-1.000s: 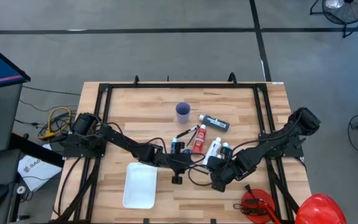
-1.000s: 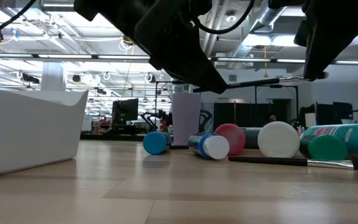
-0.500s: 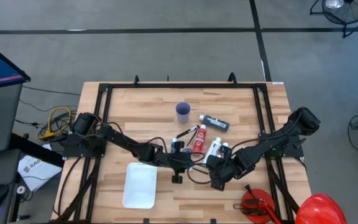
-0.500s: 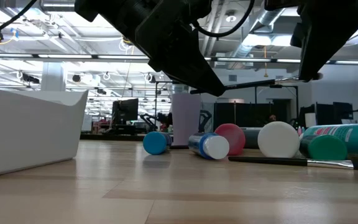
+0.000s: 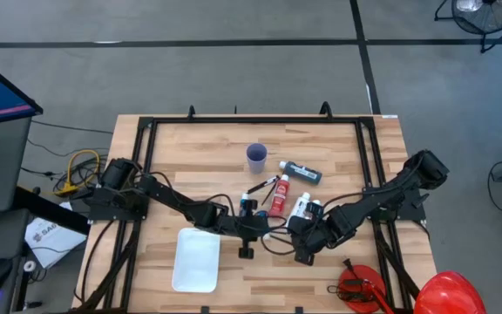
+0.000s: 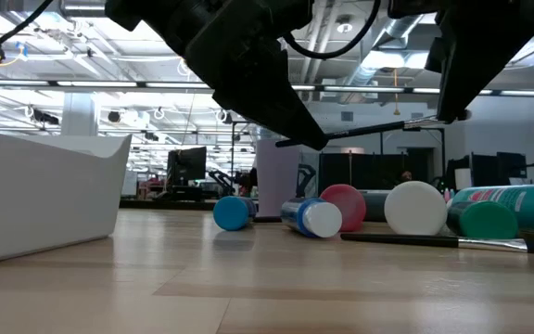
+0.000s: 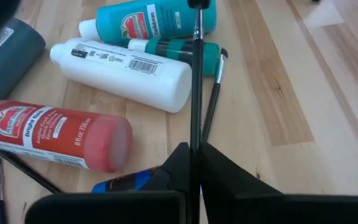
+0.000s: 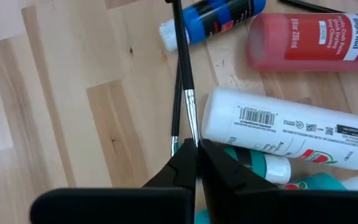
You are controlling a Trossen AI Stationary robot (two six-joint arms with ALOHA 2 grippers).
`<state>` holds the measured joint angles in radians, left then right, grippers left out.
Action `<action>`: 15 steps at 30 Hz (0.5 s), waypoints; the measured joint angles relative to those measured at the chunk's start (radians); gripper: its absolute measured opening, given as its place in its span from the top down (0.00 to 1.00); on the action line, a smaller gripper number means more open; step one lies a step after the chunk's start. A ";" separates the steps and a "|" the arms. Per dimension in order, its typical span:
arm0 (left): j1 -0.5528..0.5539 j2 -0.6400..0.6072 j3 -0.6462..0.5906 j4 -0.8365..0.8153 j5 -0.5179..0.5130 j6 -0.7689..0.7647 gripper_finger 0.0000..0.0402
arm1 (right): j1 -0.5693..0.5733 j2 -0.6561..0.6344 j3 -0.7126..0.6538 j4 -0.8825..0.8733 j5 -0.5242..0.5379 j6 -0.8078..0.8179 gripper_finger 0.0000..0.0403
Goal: Pick & Place Paint Supplies
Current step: Put the silver paint brush into the violet cup
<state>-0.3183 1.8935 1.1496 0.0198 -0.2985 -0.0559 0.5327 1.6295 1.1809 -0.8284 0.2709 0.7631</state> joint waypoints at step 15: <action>0.002 0.000 0.000 -0.008 -0.008 -0.030 0.99 | -0.016 0.000 0.032 -0.027 0.017 -0.069 0.85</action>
<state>-0.3162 1.8935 1.1496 0.0120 -0.3062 -0.0863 0.5163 1.6295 1.2129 -0.8551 0.2882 0.6943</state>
